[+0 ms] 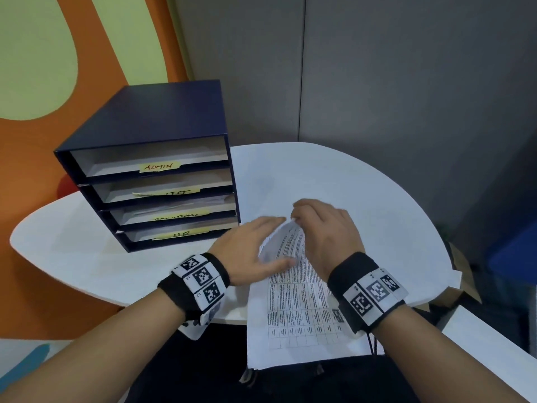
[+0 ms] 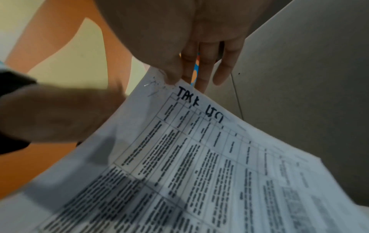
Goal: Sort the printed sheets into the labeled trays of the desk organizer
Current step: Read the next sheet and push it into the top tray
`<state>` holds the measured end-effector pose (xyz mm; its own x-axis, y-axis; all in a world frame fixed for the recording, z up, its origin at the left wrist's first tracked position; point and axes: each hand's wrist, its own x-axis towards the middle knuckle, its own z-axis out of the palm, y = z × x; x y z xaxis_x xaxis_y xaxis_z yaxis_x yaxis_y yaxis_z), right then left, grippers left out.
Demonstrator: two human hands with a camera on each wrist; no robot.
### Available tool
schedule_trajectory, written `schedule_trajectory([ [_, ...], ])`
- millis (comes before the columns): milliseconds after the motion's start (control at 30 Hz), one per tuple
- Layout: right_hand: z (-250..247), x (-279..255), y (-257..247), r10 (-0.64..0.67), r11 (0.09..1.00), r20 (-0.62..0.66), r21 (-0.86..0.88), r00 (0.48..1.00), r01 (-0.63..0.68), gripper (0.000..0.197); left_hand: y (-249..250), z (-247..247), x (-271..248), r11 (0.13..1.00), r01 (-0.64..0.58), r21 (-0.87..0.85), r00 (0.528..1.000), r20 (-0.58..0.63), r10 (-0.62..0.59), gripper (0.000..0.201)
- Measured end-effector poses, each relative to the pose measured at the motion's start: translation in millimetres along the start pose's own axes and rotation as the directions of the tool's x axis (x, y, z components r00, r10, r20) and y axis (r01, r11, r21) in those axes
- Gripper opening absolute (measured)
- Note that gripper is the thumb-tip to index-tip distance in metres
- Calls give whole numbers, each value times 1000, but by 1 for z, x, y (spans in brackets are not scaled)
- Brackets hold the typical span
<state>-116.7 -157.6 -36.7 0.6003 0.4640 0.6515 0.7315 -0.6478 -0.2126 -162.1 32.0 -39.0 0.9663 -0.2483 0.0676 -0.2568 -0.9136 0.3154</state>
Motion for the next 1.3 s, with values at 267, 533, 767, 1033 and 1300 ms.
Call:
schedule_trajectory([
  [267,-22,18,-21,100,988,-86,124,991,-89,38,0,-14,-6,828,130,-546,962,-133,-238,42],
  [533,-19,8,-23,405,888,95,194,909,-416,64,-43,-47,-52,464,197,-864,839,-96,-535,43],
  [767,4,7,-47,448,203,644,602,620,-772,44,-62,-51,-103,330,279,-902,823,48,-566,53],
  [1033,37,39,-100,251,408,603,643,757,-648,47,-108,-76,-120,131,196,-972,713,49,-699,35],
  [1300,65,53,-120,254,476,701,509,666,-717,40,-137,-90,-134,56,233,-971,647,112,-754,54],
])
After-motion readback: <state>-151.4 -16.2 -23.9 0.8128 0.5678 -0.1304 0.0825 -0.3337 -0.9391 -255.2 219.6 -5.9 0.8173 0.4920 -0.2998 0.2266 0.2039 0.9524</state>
